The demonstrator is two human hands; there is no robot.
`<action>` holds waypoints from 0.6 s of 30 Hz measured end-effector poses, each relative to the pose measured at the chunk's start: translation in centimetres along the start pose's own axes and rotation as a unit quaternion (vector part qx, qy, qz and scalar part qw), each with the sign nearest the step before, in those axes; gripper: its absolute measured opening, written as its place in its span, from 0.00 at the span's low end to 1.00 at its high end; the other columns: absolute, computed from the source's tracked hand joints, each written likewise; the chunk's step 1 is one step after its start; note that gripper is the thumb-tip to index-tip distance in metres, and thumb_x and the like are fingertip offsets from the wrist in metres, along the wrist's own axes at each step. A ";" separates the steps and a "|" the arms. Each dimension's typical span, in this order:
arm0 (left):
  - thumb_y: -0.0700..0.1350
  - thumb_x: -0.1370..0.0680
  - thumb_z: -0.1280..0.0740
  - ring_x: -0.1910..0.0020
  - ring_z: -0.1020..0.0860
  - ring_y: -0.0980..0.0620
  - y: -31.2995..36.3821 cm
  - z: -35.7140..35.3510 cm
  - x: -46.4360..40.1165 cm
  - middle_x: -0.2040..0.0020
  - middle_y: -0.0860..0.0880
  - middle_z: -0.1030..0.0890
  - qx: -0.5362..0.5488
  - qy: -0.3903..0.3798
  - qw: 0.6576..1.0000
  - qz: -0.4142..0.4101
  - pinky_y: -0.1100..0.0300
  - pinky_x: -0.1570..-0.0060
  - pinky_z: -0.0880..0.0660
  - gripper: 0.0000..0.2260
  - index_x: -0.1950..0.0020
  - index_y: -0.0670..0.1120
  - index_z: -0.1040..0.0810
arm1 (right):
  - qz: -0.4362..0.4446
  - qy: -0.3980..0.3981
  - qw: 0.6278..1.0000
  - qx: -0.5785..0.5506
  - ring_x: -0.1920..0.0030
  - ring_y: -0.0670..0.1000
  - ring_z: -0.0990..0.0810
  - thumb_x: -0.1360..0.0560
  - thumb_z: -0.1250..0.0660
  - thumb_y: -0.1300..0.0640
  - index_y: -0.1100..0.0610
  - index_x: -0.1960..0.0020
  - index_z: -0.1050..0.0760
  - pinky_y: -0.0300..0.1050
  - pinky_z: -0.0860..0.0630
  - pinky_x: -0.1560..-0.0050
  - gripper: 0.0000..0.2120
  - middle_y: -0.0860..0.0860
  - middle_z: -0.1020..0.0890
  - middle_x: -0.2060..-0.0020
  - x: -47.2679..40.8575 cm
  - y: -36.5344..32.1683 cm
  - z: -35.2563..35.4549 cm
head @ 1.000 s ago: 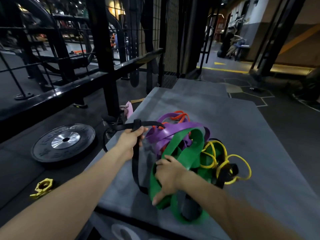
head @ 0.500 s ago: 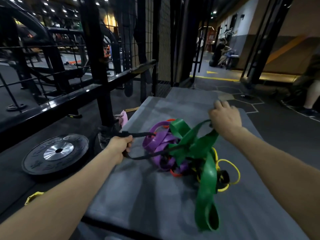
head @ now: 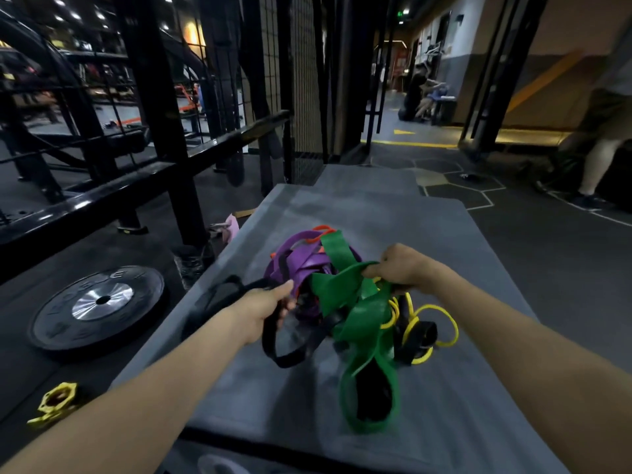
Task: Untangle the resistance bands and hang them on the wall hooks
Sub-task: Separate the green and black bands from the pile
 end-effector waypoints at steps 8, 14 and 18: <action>0.51 0.45 0.18 0.46 0.20 0.51 -0.8 -4.4 0.5 0.45 0.49 0.18 -0.207 -0.090 0.962 -0.152 0.54 0.39 0.26 0.37 0.40 0.43 0.26 | -0.026 -0.009 0.882 -0.470 0.82 0.47 0.24 0.28 0.32 0.67 0.67 0.53 0.26 0.34 0.27 0.80 0.06 0.57 0.24 0.68 1.5 -2.5 0.1; 0.44 0.31 0.25 0.62 0.20 0.66 0.0 -5.6 1.6 0.54 0.52 0.17 -0.179 -0.043 0.956 -0.230 0.71 0.56 0.25 0.09 0.52 0.47 0.19 | 0.008 -0.008 0.900 -0.436 0.66 0.50 0.24 0.28 0.29 0.60 0.66 0.49 0.27 0.39 0.21 0.62 0.13 0.56 0.25 0.64 1.0 0.7 -0.1; 0.48 0.28 0.28 0.71 0.22 0.59 4.5 -5.2 2.3 0.66 0.51 0.19 -0.137 0.019 0.955 -0.262 0.67 0.68 0.28 0.07 0.61 0.46 0.20 | 0.047 -0.067 0.985 -0.153 0.68 0.44 0.24 0.28 0.29 0.48 0.58 0.53 0.23 0.33 0.30 0.66 0.13 0.49 0.23 0.67 3.2 2.0 -1.8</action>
Point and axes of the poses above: each hand's wrist, its own x-axis away from the middle knuckle, its own z-axis out of the back of the hand, y = z × x, the point moved 4 cm from there along -x, towards the middle knuckle
